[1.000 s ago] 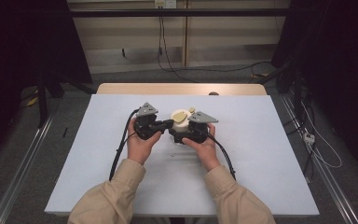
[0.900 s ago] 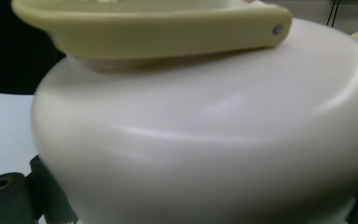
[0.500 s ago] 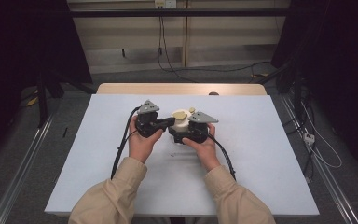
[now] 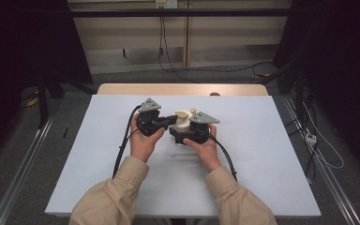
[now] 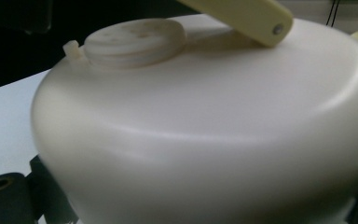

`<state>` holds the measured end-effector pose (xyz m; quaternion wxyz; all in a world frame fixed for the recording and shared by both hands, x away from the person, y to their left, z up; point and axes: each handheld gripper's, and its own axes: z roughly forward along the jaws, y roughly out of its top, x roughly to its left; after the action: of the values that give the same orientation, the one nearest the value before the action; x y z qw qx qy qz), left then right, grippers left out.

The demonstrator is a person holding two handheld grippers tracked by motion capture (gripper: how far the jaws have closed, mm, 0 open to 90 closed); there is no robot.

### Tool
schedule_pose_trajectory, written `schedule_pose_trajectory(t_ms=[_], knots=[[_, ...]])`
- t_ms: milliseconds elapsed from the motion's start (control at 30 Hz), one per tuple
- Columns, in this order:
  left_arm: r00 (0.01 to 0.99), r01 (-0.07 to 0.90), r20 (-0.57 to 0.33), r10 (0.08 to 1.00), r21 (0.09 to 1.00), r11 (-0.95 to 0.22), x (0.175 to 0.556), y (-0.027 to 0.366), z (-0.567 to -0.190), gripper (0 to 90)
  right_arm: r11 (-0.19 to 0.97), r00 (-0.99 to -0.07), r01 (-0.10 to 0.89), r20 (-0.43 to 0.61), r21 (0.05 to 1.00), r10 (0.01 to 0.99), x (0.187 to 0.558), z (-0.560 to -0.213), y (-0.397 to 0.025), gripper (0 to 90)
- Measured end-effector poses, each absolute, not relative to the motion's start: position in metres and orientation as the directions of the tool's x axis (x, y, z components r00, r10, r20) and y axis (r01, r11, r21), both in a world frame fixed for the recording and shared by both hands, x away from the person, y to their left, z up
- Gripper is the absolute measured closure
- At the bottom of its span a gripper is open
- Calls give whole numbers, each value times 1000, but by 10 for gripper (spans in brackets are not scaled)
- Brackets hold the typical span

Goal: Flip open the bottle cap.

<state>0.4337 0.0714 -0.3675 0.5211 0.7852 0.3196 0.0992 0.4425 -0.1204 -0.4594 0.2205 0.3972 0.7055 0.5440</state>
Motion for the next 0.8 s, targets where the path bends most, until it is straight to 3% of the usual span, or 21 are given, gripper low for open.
schedule_pose_trajectory(t_ms=[800], knots=[[777, 385, -163, 608, 887, -254, 437, 65, -359, 900, 93, -586, 320, 120, 943, 801, 442, -459, -120, 60]])
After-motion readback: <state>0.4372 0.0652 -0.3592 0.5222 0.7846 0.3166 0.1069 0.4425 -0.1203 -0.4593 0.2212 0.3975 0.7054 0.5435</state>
